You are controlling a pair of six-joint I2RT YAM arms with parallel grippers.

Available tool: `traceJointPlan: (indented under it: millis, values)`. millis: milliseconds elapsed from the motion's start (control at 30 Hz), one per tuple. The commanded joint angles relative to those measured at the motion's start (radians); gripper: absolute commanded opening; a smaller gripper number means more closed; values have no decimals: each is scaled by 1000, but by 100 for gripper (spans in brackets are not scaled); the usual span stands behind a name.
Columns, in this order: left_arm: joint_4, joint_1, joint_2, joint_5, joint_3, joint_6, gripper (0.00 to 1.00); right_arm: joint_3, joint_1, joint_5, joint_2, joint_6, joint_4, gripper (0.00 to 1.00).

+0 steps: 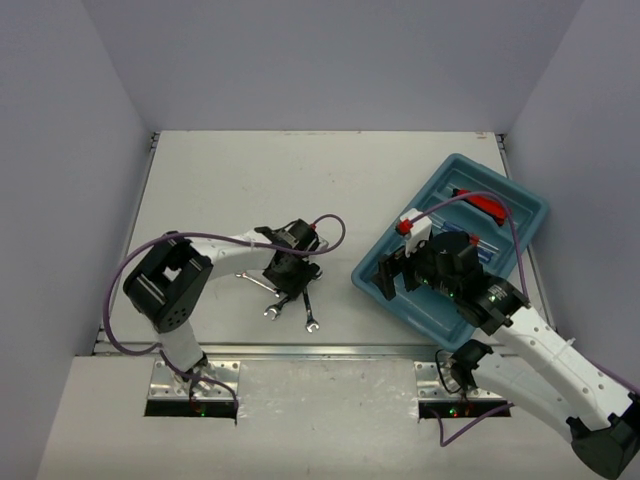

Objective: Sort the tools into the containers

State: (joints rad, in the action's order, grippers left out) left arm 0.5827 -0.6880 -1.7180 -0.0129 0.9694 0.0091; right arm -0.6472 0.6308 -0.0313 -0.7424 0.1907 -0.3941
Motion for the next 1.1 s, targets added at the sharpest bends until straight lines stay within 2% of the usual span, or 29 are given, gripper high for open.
traceJointPlan:
  millis: [0, 333, 433, 500, 633, 700, 733, 900, 1067]
  values:
    - [-54, 13, -39, -13, 13, 24, 54, 3, -2, -16, 22, -14, 43, 99]
    - [-57, 11, -85, 73, 22, 18, 45, 11, -2, -18, 44, -17, 50, 99]
    - [-61, 10, -91, 79, 22, 13, 37, 11, -3, -18, 47, -16, 49, 99]
    - [-63, 10, -98, 97, 26, 11, 25, 13, -3, -18, 50, -17, 51, 99]
    - [-64, 10, -108, 116, 29, 3, 20, 15, -2, -16, 51, -17, 52, 99]
    - [-61, 11, -111, 113, 34, 0, 4, 15, -2, -16, 49, -17, 53, 99]
    - [-60, 10, -114, 109, 34, 1, 0, 15, -3, -16, 48, -16, 52, 99]
    - [-37, 11, -106, 68, 48, -49, 0, 19, -2, -15, 49, -12, 56, 99]
    - [-12, 10, -24, -18, 72, -109, 0, 23, -2, -25, 34, 2, 69, 99]
